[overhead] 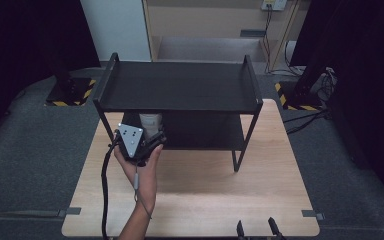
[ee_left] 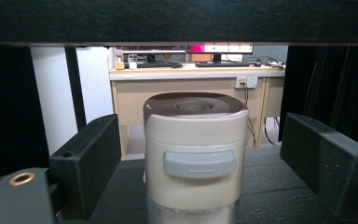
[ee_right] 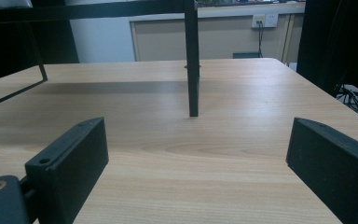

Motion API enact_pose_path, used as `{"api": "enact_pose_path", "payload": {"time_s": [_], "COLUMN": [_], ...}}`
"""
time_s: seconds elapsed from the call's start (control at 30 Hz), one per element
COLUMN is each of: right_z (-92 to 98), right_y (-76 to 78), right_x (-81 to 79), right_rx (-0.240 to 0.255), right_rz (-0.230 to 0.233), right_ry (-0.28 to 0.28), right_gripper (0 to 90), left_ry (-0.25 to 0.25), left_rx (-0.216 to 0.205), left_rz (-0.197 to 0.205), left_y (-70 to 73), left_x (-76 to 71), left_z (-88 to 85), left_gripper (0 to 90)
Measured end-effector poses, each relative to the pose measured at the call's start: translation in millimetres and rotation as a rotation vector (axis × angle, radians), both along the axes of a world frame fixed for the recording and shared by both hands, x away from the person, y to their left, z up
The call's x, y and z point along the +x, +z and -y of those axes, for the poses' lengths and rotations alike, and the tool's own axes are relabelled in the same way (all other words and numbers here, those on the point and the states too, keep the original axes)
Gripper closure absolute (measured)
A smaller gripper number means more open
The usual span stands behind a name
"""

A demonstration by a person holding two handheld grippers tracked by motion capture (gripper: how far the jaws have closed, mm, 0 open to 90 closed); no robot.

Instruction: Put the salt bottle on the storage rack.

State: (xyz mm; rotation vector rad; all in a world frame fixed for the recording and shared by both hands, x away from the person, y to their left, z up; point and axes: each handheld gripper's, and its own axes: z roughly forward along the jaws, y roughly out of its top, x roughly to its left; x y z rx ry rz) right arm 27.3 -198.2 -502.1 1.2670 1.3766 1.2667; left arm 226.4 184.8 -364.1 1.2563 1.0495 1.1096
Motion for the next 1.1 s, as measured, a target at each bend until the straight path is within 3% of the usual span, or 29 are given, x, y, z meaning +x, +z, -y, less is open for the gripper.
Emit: {"api": "enact_pose_path", "payload": {"time_s": [0.23, 0.67, 0.83, 1.1], "right_z": [-1.3, -3.8, -4.4, -5.9], "right_y": [0.3, -0.4, -0.4, -0.2], "right_x": [-0.5, -0.5, -0.6, -1.4], "right_rx": [-0.003, 0.0, 0.001, 0.001], "right_rz": [0.004, 0.007, 0.008, 0.017], "right_ry": [0.004, 0.013, 0.016, 0.024], "right_gripper": [5.4, 5.3, 5.2, 5.1], "left_ry": [-0.006, -0.031, -0.048, -0.085], "left_rx": [-0.021, -0.064, -0.069, -0.07], "left_rz": [-0.003, 0.03, 0.018, -0.032], "left_y": [-4.1, -15.4, -21.9, -43.0], "left_x": [-12.5, -48.9, -60.2, -78.4], "left_z": [-3.6, -10.7, -14.7, -25.5], "left_gripper": [10.1, 9.6, 9.5, 9.2]}}
